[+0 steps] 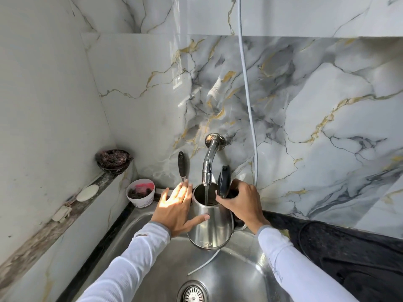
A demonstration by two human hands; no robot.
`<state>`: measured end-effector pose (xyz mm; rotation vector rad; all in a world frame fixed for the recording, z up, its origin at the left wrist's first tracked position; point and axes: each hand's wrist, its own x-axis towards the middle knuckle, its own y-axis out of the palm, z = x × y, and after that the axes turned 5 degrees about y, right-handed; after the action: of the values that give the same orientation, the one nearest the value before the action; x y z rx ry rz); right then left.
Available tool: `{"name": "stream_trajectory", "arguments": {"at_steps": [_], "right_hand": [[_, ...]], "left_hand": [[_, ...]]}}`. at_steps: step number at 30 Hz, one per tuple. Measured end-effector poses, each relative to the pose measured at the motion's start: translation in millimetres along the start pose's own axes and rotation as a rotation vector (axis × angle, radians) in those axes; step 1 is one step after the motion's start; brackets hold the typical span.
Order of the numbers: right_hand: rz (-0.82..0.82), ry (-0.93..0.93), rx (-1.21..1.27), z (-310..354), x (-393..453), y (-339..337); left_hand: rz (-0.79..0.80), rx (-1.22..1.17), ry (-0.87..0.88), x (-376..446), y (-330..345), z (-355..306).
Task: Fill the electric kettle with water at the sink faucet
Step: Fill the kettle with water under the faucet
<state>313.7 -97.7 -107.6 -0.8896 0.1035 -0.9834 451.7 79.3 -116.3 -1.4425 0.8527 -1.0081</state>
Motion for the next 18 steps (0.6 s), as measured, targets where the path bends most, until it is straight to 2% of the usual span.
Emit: {"name": "stream_trajectory", "arguments": {"at_steps": [10,18], "right_hand": [[-0.012,0.007,0.04,2.8,-4.8,0.2],[-0.008,0.016,0.032,7.5,-4.0,-0.6]], "left_hand": [[-0.042,0.047,0.014,-3.5,0.7,2.6],[-0.011,0.064,-0.004,-4.0,-2.5,5.7]]}}
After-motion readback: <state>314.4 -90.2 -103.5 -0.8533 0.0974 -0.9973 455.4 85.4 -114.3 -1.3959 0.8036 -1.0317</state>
